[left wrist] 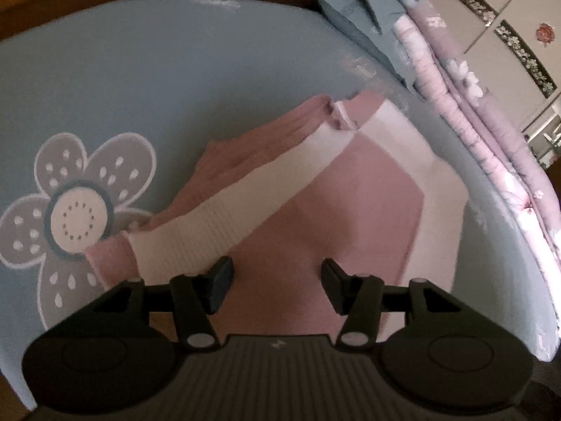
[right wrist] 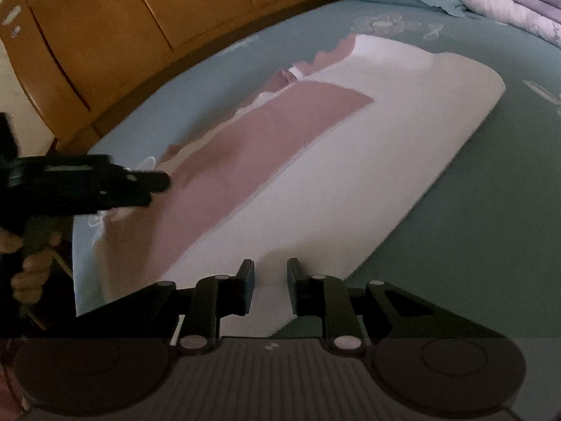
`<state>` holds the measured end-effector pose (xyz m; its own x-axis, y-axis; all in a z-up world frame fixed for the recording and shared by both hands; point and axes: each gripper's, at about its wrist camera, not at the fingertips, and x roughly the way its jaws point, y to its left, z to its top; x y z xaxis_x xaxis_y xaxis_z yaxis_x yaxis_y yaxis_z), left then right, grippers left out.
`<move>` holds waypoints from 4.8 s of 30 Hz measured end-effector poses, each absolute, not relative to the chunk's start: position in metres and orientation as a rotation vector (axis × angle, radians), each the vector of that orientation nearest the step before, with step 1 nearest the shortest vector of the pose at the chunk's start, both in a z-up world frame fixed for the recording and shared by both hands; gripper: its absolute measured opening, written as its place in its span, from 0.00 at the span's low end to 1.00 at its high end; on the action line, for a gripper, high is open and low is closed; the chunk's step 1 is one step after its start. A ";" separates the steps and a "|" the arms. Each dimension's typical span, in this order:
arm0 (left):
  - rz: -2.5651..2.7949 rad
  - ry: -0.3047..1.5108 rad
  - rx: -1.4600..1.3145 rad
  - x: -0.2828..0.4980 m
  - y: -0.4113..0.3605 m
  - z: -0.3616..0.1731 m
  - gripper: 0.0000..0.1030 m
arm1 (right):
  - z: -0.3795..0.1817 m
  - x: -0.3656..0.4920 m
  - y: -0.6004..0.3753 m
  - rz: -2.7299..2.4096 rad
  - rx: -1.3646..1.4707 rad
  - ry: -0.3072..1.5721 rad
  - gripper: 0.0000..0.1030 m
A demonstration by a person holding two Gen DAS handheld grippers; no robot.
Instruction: Fold clothes
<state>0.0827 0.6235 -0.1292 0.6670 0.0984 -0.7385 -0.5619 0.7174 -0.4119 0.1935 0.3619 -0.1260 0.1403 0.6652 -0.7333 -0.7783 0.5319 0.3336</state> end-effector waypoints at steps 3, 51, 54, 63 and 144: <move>0.403 0.759 -0.676 0.084 0.623 -0.122 0.54 | -0.121 0.196 0.359 1.056 -0.133 0.999 0.26; 0.221 0.567 -0.520 0.390 0.641 -0.101 0.60 | -0.142 0.440 0.352 0.821 -0.045 0.749 0.12; 0.222 0.581 -0.575 0.377 0.657 -0.108 0.60 | -0.131 0.434 0.342 0.819 0.054 0.721 0.17; 0.297 0.647 -0.591 0.379 0.674 -0.146 0.61 | -0.143 0.425 0.357 0.841 0.006 0.773 0.24; 0.250 0.757 -0.557 -0.069 0.519 -0.035 0.70 | -0.002 0.130 0.223 0.879 -0.306 0.991 0.47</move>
<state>-0.0689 0.5191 -0.0352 0.7065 0.0180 -0.7075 -0.4076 0.8276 -0.3860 0.1303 0.2230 -0.0017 0.2494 0.5026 -0.8278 -0.7616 0.6297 0.1529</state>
